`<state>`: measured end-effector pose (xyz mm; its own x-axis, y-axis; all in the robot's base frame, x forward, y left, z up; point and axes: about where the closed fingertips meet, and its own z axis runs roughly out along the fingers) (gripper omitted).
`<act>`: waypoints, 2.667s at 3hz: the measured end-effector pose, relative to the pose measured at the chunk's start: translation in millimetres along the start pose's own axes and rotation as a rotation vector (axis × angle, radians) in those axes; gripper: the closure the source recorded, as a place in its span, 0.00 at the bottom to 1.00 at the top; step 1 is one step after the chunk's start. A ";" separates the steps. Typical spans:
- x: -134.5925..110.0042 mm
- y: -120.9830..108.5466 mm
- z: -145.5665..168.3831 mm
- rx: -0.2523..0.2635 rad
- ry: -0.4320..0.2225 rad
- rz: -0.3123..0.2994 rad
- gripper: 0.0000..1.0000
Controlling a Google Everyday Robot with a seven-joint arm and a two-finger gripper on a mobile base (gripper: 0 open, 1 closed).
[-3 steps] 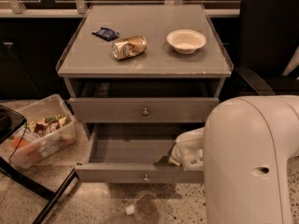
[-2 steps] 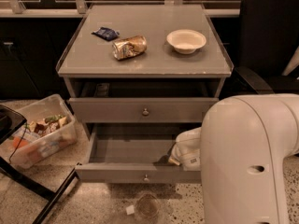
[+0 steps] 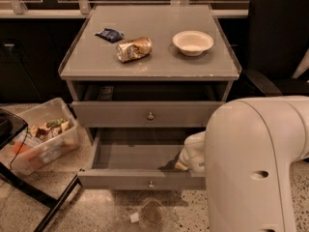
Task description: Open middle drawer
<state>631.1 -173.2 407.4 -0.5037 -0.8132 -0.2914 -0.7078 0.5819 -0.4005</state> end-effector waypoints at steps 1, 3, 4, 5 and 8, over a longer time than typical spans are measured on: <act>-2.4 -2.8 -5.9 0.000 0.000 0.000 0.42; 7.5 -9.3 -14.3 0.018 -0.037 0.043 0.88; 5.8 -21.8 -27.6 0.071 -0.140 0.163 1.00; 1.7 1.3 -43.0 0.036 -0.274 0.263 1.00; 27.0 64.7 -76.9 -0.148 -0.549 0.552 1.00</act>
Offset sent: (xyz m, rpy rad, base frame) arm -0.0557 -0.1284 0.0566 0.4229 -0.1703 -0.1468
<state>533.6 -157.9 440.4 -0.5122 -0.2668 -0.8164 -0.5048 0.8625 0.0348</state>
